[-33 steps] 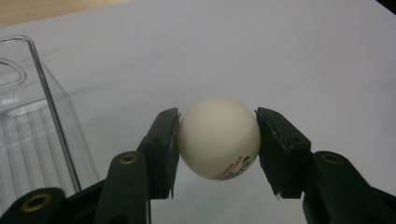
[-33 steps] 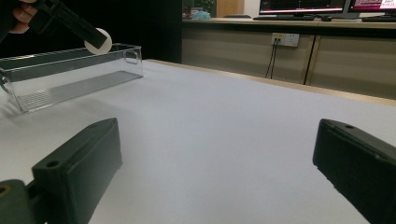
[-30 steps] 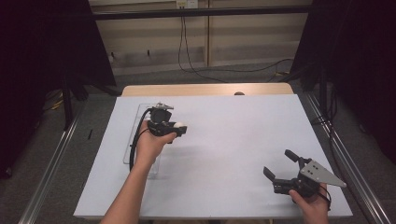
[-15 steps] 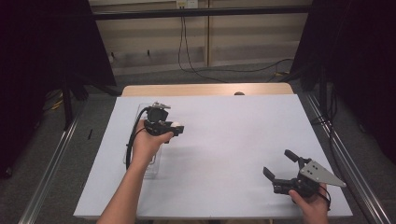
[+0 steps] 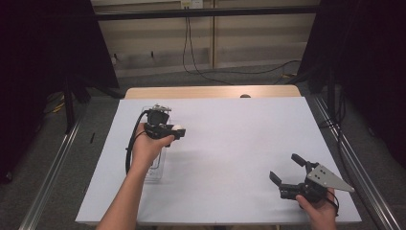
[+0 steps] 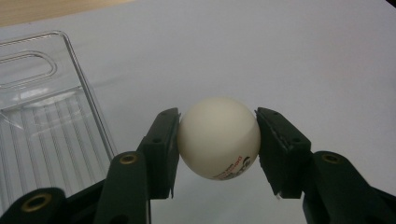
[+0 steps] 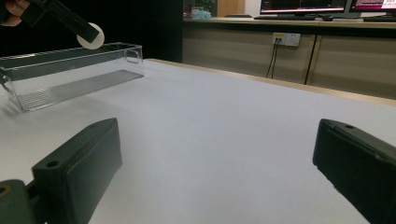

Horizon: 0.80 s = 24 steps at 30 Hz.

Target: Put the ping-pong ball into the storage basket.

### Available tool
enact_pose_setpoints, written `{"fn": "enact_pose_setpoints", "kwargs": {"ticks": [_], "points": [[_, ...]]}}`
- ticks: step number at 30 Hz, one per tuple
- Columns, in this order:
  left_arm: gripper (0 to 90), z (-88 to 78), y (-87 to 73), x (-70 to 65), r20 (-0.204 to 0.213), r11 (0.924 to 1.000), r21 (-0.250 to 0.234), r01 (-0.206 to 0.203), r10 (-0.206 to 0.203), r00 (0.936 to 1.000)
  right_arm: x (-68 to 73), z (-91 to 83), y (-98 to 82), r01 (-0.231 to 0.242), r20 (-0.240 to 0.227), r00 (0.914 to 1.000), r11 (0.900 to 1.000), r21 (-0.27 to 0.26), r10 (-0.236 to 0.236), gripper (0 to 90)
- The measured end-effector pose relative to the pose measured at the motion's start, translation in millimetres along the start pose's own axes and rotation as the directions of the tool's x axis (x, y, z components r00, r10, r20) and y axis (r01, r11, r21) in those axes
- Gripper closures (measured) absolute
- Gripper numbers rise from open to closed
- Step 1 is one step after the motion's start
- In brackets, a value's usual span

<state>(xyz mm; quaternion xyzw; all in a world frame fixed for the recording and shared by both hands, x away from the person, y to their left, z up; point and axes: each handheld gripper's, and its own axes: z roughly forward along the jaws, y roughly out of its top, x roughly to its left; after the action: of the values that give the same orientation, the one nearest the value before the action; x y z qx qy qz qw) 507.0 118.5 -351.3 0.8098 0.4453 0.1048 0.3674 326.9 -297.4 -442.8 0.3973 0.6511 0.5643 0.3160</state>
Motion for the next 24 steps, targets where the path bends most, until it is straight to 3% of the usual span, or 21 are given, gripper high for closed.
{"fn": "enact_pose_setpoints", "kwargs": {"ticks": [4, 6, 11, 12, 17, 18, 19, 20, 24], "points": [[51.2, -0.2, -0.5, -0.3, -0.006, 0.9998, -0.011, 0.019, -0.019, 0.9998, -0.2, -0.2, 0.0, 0.001, 0.000, 1.0000, 1.000, 0.001, -0.001, 0.8], [51.3, -1.6, -0.5, 1.5, -0.007, 1.0000, 0.008, -0.001, 0.001, 1.0000, -0.4, -0.2, 0.0, 0.000, 0.000, 1.0000, 1.000, 0.000, 0.000, 0.8], [51.2, -3.3, -0.6, 3.7, -0.003, 0.9999, 0.011, -0.004, 0.004, 1.0000, -0.2, -0.4, 0.1, 0.001, 0.000, 1.0000, 1.000, -0.001, -0.001, 0.8], [51.2, -2.6, -1.1, 2.4, -0.003, 0.9998, -0.004, 0.020, -0.020, 0.9998, -0.1, -0.4, 0.1, 0.001, 0.001, 1.0000, 1.000, -0.001, -0.001, 0.8], [51.2, -5.0, -1.5, 5.2, -0.018, 1.0000, -0.001, 0.000, 0.000, 0.9998, 0.0, 0.0, 0.0, 0.000, 0.000, 1.0000, 1.000, 0.000, 0.000, 0.8], [51.2, -4.6, -1.9, 4.4, -0.014, 0.9997, -0.012, 0.022, -0.022, 0.9997, -0.1, -0.3, 0.0, 0.003, -0.003, 1.0000, 1.000, 0.002, -0.003, 0.8], [51.2, -4.8, -2.0, 4.8, -0.014, 0.9997, -0.014, 0.021, -0.021, 0.9997, -0.1, -0.3, 0.1, 0.001, 0.000, 1.0000, 1.000, 0.000, -0.001, 0.8], [51.2, -7.1, -1.7, 7.3, -0.006, 0.9999, 0.013, -0.003, 0.003, 1.0000, -0.2, -0.4, 0.0, 0.002, -0.003, 1.0000, 1.000, 0.002, -0.002, 0.8], [51.3, -7.4, -2.2, 7.5, -0.016, 0.9998, -0.008, 0.019, -0.019, 0.9997, -0.6, -0.4, 0.0, 0.002, -0.008, 1.0000, 1.000, 0.001, -0.001, 0.8]]}}
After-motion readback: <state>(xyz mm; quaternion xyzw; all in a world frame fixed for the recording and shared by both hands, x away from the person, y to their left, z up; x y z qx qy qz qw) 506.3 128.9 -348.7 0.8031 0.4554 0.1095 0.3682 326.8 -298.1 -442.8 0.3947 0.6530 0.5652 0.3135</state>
